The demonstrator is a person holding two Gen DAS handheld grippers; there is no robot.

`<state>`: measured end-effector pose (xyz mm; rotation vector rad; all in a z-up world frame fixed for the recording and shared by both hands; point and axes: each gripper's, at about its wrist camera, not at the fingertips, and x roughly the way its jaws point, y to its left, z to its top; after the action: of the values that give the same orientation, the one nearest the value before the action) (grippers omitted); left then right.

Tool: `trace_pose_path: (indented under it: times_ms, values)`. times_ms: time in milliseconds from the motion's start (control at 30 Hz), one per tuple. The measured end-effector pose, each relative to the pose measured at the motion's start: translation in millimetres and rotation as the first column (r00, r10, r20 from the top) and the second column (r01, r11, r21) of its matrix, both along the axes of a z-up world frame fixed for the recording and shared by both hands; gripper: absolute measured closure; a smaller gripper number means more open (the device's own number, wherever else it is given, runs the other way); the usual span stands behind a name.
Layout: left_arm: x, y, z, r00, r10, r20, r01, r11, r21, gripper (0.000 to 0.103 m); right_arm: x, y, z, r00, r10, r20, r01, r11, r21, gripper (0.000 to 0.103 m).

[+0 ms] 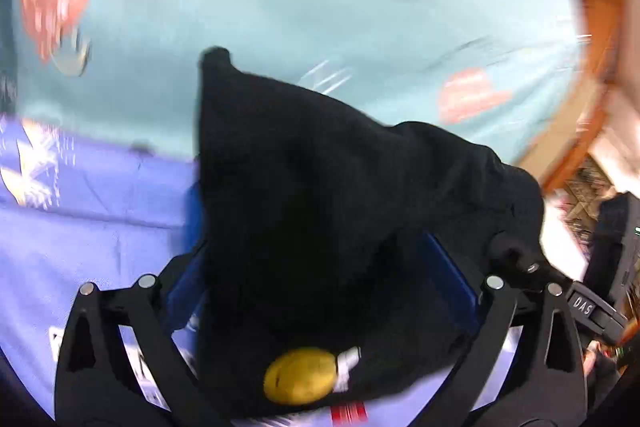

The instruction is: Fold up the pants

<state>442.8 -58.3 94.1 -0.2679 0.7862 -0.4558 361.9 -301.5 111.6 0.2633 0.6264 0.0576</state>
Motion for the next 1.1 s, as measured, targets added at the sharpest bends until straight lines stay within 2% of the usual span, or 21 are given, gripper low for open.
trace_pose_path:
  times_ms: [33,67,100,133,167,233,300,333,433,500,567,633,700,767,867,900,1000,1100]
  values:
    - [15.5,7.1,-26.8,0.996,0.042,-0.080,-0.042,0.999,0.004,0.007,10.6,-5.0,-16.6,0.998,-0.041,-0.038,0.040,0.999,-0.021,0.024]
    - [17.9,13.0,-35.9,0.993,0.049,-0.105,-0.052,0.998,-0.026,0.008,13.6,-13.7,-29.4,0.997,-0.053,-0.062,0.053,0.999,0.003,0.031]
    - [14.1,24.1,-41.7,0.993,0.046,-0.111,-0.056,0.994,-0.090,0.008,7.0,-20.3,-30.6,0.998,-0.047,-0.037,0.049,0.998,0.047,0.031]
    - [3.8,34.6,-35.8,0.996,0.036,-0.079,-0.046,0.990,-0.131,0.008,-4.1,-25.8,-26.0,0.999,-0.043,0.006,0.042,0.996,0.076,0.031]
    - [-5.1,41.0,-28.3,0.998,0.034,-0.052,-0.041,0.989,-0.140,0.006,-22.5,-30.5,-14.0,0.997,-0.043,0.059,0.038,0.996,0.075,0.030]
    - [-36.6,59.5,-7.5,0.999,0.051,0.011,-0.048,0.987,-0.156,0.003,-56.0,-37.4,5.0,0.992,-0.037,0.120,0.027,0.996,0.086,0.020]
    - [-73.2,68.2,8.8,0.997,0.064,0.034,-0.061,0.994,-0.095,0.003,-106.9,-42.5,24.8,0.988,-0.038,0.151,0.024,0.995,0.098,0.006]
    - [-98.7,69.0,16.7,0.997,0.055,0.055,-0.052,0.997,-0.065,0.003,-127.9,-42.3,31.1,0.988,-0.035,0.154,0.021,0.996,0.089,0.003]
    - [-184.9,65.6,28.9,0.990,0.033,0.137,-0.039,0.998,0.039,0.002,-200.9,-31.5,38.5,0.988,0.037,0.150,-0.040,0.999,0.021,0.001]
    - [-249.8,56.9,29.0,0.986,-0.007,0.169,-0.008,0.996,0.086,0.002,-250.5,-16.0,29.5,0.990,0.053,0.128,-0.046,0.997,-0.061,0.001]
    - [-305.5,55.2,19.0,0.982,-0.012,0.191,-0.009,0.994,0.108,0.002,-291.7,-0.1,6.7,0.993,0.064,0.097,-0.051,0.990,-0.132,0.001]
    - [-354.5,51.7,3.3,0.980,-0.026,0.195,0.006,0.994,0.107,0.002,-320.7,10.6,-14.2,0.993,0.082,0.080,-0.068,0.984,-0.163,0.001]
    - [-394.9,48.9,-17.3,0.974,0.001,0.225,-0.035,0.988,0.149,0.002,-352.2,23.0,-40.4,0.990,0.106,0.092,-0.087,0.978,-0.190,0.001]
    - [-415.0,47.5,-35.6,0.971,0.030,0.236,-0.074,0.981,0.178,0.002,-378.7,27.6,-65.3,0.990,0.073,0.123,-0.044,0.975,-0.217,0.001]
    - [-434.6,56.9,-60.1,0.968,0.111,0.227,-0.154,0.971,0.181,0.002,-391.3,30.6,-94.5,0.995,0.015,0.094,0.008,0.970,-0.241,0.001]
    - [-437.2,58.4,-66.6,0.961,0.138,0.239,-0.191,0.958,0.212,0.002,-394.6,31.5,-99.8,0.996,0.012,0.092,0.011,0.969,-0.247,0.001]
    - [-443.0,54.0,-77.8,0.937,0.175,0.303,-0.276,0.901,0.335,0.002,-405.7,30.6,-106.5,0.992,-0.020,0.126,0.055,0.960,-0.275,0.001]
    - [-438.9,54.4,-81.7,0.938,0.188,0.291,-0.286,0.894,0.344,0.002,-412.9,22.9,-103.4,0.981,-0.067,0.183,0.112,0.962,-0.249,0.001]
